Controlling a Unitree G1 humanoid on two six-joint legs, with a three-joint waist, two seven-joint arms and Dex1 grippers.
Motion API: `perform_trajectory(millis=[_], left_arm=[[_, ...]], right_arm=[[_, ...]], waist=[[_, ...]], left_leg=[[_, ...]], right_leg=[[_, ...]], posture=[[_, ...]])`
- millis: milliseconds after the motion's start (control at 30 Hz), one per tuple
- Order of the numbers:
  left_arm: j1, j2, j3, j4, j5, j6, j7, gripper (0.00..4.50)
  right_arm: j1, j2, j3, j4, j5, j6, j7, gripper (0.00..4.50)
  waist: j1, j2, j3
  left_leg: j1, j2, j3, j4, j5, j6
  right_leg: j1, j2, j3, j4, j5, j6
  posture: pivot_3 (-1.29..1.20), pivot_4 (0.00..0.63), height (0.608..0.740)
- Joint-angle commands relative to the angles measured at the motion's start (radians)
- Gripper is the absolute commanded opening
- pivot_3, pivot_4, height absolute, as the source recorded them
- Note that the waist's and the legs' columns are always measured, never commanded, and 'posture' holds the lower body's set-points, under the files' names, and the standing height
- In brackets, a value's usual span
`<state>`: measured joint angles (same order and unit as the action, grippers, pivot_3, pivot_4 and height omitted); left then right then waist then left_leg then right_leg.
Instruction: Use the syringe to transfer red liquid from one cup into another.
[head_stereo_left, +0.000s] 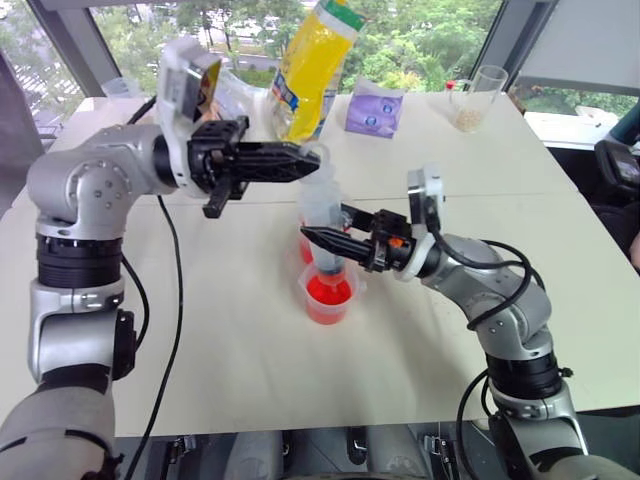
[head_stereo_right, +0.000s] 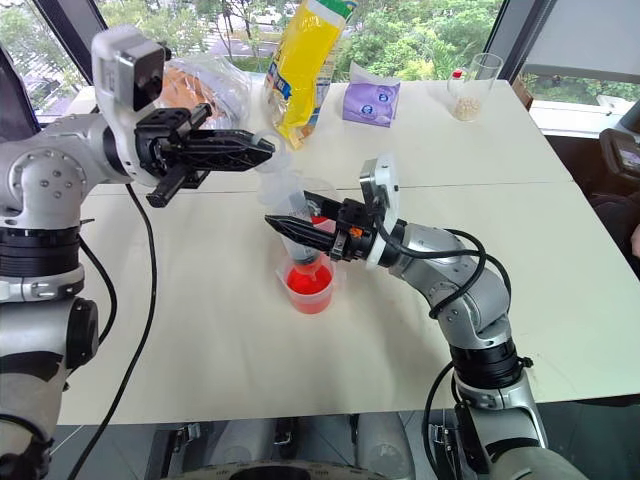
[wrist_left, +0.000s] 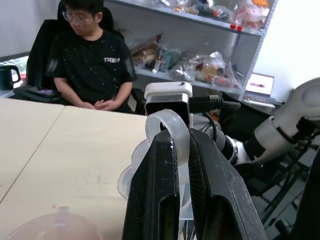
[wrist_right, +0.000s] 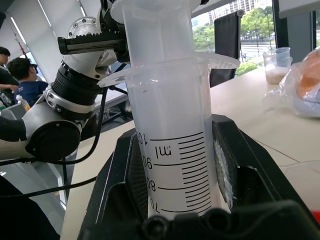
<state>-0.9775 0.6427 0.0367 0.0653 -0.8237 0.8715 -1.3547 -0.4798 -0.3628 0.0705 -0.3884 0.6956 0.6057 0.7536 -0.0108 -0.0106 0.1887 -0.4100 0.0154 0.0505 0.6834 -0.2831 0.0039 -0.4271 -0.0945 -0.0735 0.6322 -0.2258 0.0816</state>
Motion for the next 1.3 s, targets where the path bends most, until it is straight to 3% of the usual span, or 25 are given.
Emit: perform_trajectory(millis=[33,433,867,1033,1167,1300], left_arm=[[0.011,-0.003,-0.049,-0.028,0.027,-0.023,-0.034,0.06],[0.068,-0.019,-0.092,-0.064,0.045,-0.050,-0.051,0.06],[0.057,-0.026,-0.078,-0.045,0.036,-0.027,-0.023,0.06],[0.023,-0.027,-0.043,-0.004,0.035,-0.010,0.004,2.11],[0.004,-0.017,0.000,0.026,0.043,-0.031,0.030,4.30],[-0.017,0.015,0.059,0.063,0.033,-0.038,0.050,4.41]], right_arm=[[-0.065,0.009,-0.031,-0.026,0.020,-0.017,-0.012,1.40],[-0.145,0.016,-0.076,-0.017,0.048,0.003,-0.037,1.40],[-0.120,0.016,-0.078,-0.020,0.067,0.031,-0.028,1.40],[-0.092,0.019,-0.066,-0.021,0.071,0.043,-0.027,1.40],[-0.086,0.022,-0.066,-0.025,0.092,0.072,-0.038,1.40],[-0.087,0.020,-0.068,-0.029,0.112,0.091,-0.049,1.40]], waist=[[0.000,0.000,0.000],[0.000,0.000,0.000],[0.000,0.000,0.000],[0.000,0.000,0.000],[-0.002,0.000,0.000],[-0.002,0.000,0.000]], left_leg=[[0.000,0.000,0.000,0.000,0.000,0.000],[0.000,0.000,0.000,0.000,0.000,0.000],[0.000,0.000,0.000,0.000,0.000,0.000],[0.000,0.000,0.000,0.000,0.000,0.000],[0.000,0.000,0.000,0.000,0.000,0.000],[0.000,0.000,0.000,0.000,0.000,0.000]], right_leg=[[0.000,0.000,0.000,0.000,0.000,0.000],[0.000,0.000,0.000,0.000,0.000,0.000],[0.000,0.000,0.000,0.000,0.000,0.000],[0.000,0.000,0.000,0.000,0.000,0.000],[0.000,0.000,0.000,0.000,0.000,0.000],[0.000,0.000,0.000,0.000,0.000,0.000]], posture=[[0.00,0.150,0.740],[0.00,0.150,0.740],[0.00,0.150,0.740],[0.00,0.150,0.740],[0.00,0.150,0.740],[0.00,0.150,0.740]])
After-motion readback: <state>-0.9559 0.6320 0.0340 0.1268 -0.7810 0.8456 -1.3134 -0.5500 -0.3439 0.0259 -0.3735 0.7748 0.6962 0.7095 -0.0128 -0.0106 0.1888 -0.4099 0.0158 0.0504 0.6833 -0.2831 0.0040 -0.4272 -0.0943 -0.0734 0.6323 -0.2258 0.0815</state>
